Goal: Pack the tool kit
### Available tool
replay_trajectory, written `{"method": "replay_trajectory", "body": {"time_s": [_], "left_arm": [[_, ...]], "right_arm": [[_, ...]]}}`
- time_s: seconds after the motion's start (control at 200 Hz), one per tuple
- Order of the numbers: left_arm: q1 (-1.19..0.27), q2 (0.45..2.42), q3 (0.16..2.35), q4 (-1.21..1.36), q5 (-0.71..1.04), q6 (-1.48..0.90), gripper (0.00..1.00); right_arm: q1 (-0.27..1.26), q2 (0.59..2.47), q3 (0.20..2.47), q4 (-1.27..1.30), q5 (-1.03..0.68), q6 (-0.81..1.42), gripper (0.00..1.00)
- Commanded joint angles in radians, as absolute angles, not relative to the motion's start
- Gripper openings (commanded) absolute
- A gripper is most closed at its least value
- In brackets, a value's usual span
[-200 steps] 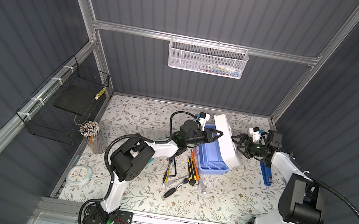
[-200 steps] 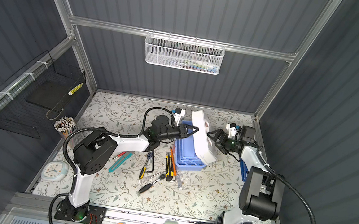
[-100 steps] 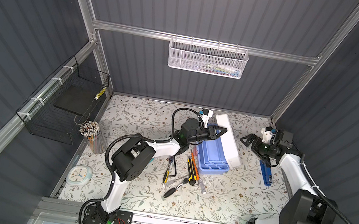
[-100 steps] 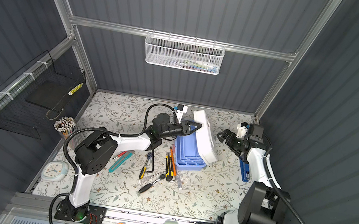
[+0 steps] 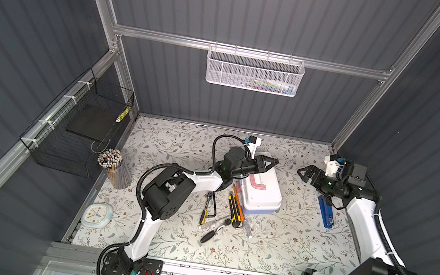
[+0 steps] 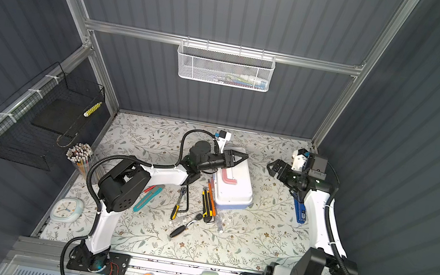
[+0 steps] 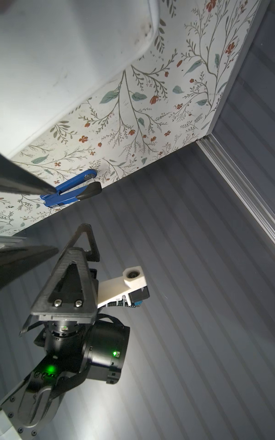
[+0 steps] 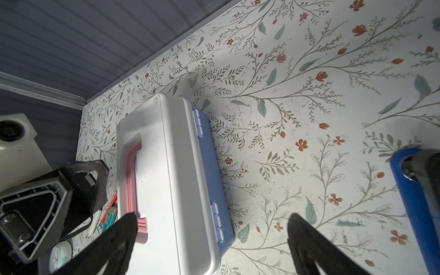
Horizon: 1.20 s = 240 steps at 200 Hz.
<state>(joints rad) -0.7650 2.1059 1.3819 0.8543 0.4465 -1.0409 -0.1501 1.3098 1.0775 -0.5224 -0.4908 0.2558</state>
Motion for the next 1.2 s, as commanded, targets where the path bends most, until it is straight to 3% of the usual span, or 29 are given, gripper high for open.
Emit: {"method": "replay_trajectory", "body": {"time_s": [0.0, 0.28, 0.43, 0.98, 1.196], "left_arm": [[-0.759, 2.063, 1.364, 0.848, 0.453, -1.025, 0.4], [-0.72, 1.886, 1.226, 0.669, 0.411, -0.893, 0.59], [-0.694, 1.815, 1.161, 0.577, 0.401, -0.861, 0.64], [-0.64, 1.678, 0.997, 0.406, 0.389, -0.802, 0.69], [-0.626, 1.663, 0.965, 0.385, 0.397, -0.804, 0.71]], "right_arm": [[-0.089, 1.316, 1.057, -0.57, -0.48, 0.221, 0.99], [0.118, 1.428, 1.099, -0.57, -0.372, 0.239, 0.99], [0.203, 1.495, 1.144, -0.58, -0.297, 0.236, 0.99], [0.292, 1.698, 1.332, -0.667, -0.2, 0.177, 0.99], [0.305, 1.741, 1.365, -0.697, -0.168, 0.161, 0.91]]}}
